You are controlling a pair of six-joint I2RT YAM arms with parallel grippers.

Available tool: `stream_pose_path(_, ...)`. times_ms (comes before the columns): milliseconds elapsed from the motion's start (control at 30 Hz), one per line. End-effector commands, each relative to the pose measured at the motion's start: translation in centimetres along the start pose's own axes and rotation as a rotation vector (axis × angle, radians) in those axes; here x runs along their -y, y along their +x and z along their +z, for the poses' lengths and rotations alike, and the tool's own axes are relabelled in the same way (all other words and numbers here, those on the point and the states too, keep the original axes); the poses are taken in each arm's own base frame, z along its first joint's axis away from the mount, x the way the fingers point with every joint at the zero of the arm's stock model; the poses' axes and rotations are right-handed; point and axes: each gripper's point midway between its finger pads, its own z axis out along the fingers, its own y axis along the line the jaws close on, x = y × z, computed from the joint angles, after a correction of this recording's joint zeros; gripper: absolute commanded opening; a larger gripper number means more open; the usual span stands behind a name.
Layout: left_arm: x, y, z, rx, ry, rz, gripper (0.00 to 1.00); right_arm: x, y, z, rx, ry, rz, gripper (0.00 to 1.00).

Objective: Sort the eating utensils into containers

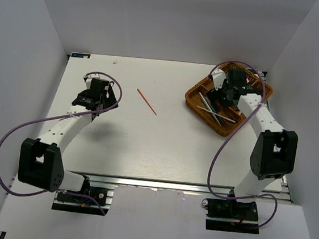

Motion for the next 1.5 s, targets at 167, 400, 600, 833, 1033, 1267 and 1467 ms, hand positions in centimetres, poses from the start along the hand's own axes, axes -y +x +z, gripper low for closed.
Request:
stream_pose_path(167,-0.6,-1.0,-0.8,0.041,-0.027,-0.010,0.98,-12.4,-17.4,0.5,0.370,-0.065,0.133,0.89)
stream_pose_path(400,-1.5,-1.8,-1.4,0.079,-0.071,-0.023,0.98,-22.8,-24.4,7.5,0.328,-0.168,0.174,0.89)
stream_pose_path(600,-1.0,-1.6,-1.4,0.066,-0.045,-0.018,0.98,-24.2,-26.2,12.3,0.387,-0.169,0.111,0.85)
stream_pose_path(833,-0.9,-1.9,-1.7,0.075,-0.031,-0.018,0.98,-24.4,-25.1,16.2,0.364,-0.253,0.101,0.77)
stream_pose_path(1033,-0.8,-2.0,-1.8,0.074,-0.027,-0.013,0.98,-25.7,-22.7,18.0,0.295,-0.314,0.090,0.55)
stream_pose_path(1267,-0.8,-2.1,-1.9,0.078,-0.026,-0.013,0.98,-26.9,-20.5,18.9,0.222,-0.322,0.048,0.51)
stream_pose_path(1467,-0.9,-2.3,-2.1,0.084,-0.028,-0.013,0.98,-27.0,-17.3,19.5,0.099,-0.319,0.051,0.13)
